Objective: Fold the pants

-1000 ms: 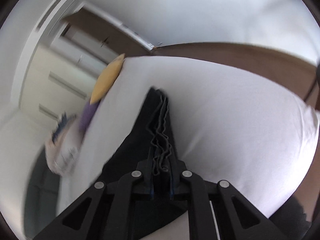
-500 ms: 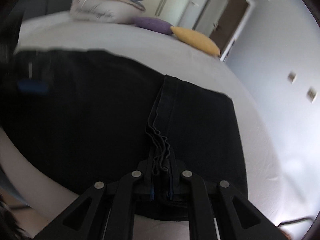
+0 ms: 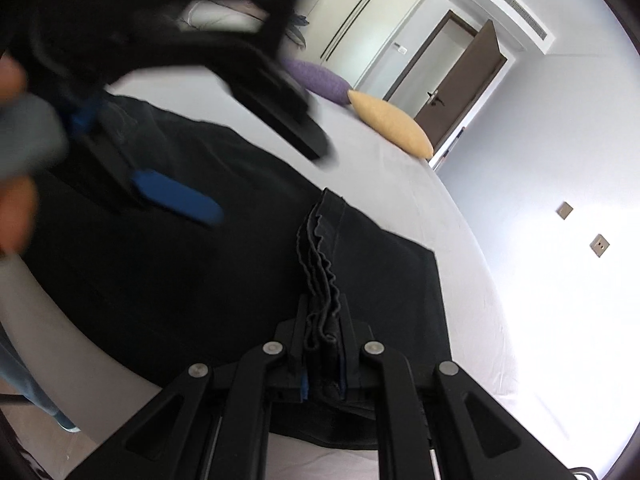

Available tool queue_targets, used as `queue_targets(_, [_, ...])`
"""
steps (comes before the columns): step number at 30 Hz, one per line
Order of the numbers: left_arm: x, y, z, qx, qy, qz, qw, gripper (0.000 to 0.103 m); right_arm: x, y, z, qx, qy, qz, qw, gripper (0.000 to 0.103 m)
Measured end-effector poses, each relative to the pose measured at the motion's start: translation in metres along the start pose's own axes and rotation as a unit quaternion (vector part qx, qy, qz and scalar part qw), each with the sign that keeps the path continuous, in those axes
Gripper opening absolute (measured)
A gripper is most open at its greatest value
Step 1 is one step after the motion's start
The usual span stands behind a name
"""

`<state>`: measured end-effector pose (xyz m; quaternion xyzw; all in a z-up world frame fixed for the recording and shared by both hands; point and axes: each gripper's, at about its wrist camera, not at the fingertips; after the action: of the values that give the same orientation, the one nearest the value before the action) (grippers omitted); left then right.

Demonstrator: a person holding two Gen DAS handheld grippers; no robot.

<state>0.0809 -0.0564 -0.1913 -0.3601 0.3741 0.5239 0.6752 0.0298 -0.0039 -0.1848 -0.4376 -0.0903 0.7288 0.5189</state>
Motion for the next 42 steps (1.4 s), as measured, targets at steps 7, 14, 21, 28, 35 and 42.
queue_targets(7, [0.009, -0.003, -0.001, 0.011, 0.0, 0.02, 0.9997, 0.08, 0.021, 0.002, 0.017, -0.01, -0.005, 0.036, 0.999, 0.011])
queue_targets(14, [0.019, -0.01, 0.024, 0.026, -0.039, 0.002, 0.9989, 0.018, 0.037, 0.001, 0.024, -0.022, -0.018, 0.072, 0.997, 0.011])
queue_targets(21, [0.022, -0.01, 0.066, 0.005, -0.093, -0.023, 0.9954, 0.007, 0.057, -0.006, 0.033, -0.041, -0.035, 0.122, 0.991, 0.011])
queue_targets(28, [0.039, -0.024, 0.113, -0.011, -0.125, -0.021, 0.9919, 0.007, 0.068, -0.023, 0.035, -0.051, -0.067, 0.153, 0.985, 0.012])
queue_targets(35, [0.068, -0.03, 0.159, -0.019, -0.14, -0.01, 0.9899, 0.007, 0.079, -0.032, 0.027, -0.049, -0.086, 0.172, 0.98, 0.012])
queue_targets(42, [0.091, -0.034, 0.171, -0.018, -0.152, 0.002, 0.9881, 0.007, 0.059, -0.041, 0.004, -0.037, -0.095, 0.188, 0.977, 0.012])
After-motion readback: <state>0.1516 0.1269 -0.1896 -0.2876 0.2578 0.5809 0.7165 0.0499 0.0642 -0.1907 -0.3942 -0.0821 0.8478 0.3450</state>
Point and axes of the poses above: each gripper's, at about its wrist camera, not at the fingertips, and z roughly against the way its jaws point, x to its left, y to its underside, and after that the axes turned 14 degrees about x, right-handed
